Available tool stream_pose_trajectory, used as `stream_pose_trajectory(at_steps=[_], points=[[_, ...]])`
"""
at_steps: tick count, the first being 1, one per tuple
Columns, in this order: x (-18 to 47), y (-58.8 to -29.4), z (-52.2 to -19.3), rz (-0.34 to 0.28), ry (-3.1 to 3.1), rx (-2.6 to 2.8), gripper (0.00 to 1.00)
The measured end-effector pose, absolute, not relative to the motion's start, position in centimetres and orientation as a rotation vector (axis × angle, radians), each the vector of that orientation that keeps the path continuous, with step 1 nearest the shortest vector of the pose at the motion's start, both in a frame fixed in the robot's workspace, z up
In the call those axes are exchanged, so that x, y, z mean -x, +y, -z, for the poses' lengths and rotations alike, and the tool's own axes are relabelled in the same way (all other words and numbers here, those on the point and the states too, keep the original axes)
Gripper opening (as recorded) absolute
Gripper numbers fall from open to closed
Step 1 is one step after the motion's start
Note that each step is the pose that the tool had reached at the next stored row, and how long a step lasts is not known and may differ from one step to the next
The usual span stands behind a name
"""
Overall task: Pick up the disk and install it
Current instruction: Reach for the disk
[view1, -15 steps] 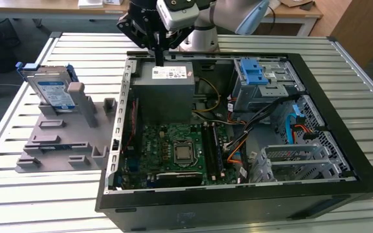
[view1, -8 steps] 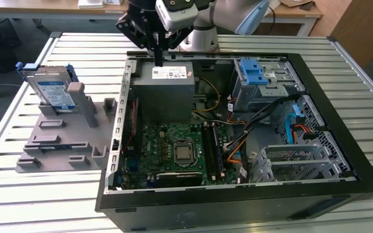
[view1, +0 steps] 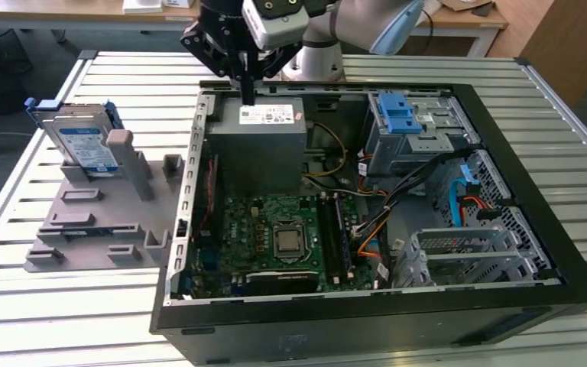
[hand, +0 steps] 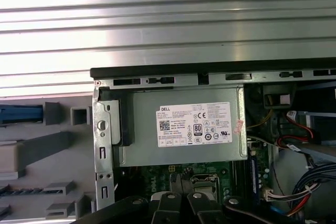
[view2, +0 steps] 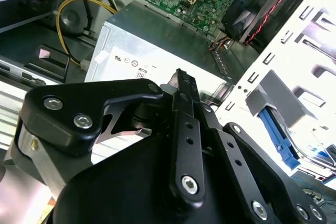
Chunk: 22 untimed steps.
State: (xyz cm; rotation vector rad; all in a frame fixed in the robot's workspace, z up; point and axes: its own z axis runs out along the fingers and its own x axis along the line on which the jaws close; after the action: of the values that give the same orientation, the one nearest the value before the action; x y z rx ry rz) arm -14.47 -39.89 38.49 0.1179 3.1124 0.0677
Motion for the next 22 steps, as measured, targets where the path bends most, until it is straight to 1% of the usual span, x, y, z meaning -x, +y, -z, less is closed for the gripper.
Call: stream_pose_trajectory(at_steps=[22], points=[[15.9,-39.9,-38.3,-0.068,3.112,-0.118,0.11]])
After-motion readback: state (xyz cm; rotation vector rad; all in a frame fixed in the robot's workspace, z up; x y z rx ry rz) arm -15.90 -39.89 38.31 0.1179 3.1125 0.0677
